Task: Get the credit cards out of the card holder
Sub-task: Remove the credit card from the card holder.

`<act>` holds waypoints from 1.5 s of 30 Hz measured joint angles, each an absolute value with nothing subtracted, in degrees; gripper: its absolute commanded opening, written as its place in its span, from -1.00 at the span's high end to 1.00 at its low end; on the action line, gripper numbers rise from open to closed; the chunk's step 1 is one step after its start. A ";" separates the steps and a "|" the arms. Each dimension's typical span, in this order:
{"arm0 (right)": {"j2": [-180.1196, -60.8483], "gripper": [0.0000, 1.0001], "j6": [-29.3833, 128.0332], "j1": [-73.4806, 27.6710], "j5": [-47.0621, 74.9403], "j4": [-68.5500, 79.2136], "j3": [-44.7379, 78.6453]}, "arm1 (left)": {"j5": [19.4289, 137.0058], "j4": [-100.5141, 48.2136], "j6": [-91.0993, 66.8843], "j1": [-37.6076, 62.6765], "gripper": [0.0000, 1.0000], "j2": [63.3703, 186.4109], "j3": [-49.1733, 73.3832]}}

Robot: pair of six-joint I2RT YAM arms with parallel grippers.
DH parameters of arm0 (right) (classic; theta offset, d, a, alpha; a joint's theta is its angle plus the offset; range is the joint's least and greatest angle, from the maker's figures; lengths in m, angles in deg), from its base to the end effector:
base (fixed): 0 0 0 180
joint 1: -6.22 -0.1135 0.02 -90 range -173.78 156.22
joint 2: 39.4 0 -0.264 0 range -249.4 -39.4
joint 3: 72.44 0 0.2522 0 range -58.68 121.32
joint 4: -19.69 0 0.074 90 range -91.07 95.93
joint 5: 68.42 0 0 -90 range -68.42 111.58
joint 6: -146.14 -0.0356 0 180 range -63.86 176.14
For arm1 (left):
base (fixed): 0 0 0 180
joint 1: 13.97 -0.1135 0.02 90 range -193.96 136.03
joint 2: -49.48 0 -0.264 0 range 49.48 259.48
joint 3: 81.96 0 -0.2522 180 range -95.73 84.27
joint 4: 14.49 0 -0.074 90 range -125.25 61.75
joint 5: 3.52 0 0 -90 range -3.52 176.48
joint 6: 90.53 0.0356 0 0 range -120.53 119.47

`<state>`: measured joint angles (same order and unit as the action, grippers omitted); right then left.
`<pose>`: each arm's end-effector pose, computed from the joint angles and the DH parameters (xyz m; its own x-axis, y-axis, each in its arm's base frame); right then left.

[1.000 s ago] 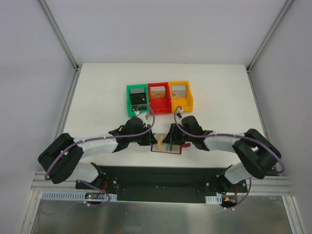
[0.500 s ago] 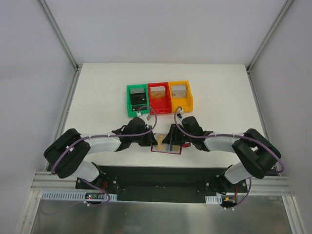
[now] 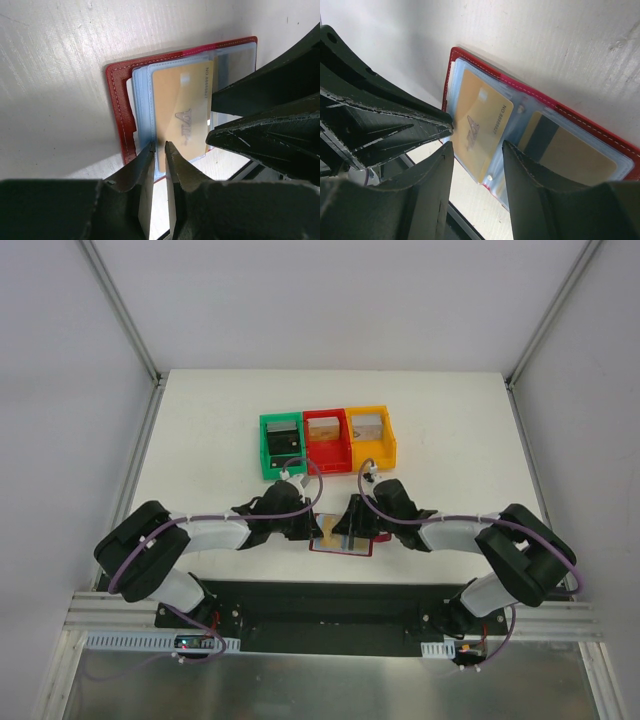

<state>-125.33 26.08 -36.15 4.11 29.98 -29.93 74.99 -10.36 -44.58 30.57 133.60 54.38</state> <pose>0.1959 0.1931 0.1445 -0.7645 -0.0506 -0.6426 -0.5149 0.6478 0.5615 0.1893 -0.1962 0.1479 -0.8609 -0.1087 -0.4970 0.2826 0.7100 -0.6450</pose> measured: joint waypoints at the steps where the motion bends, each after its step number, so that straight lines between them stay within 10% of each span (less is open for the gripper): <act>1: -125.33 0.08 26.05 -36.15 4.11 30.18 -30.04 | 75.04 -10.39 -44.65 30.57 0.74 133.60 54.38; 45: -126.21 0.14 18.78 -33.96 0.26 46.53 -37.45 | 77.20 -12.07 -46.39 30.57 0.96 135.63 52.48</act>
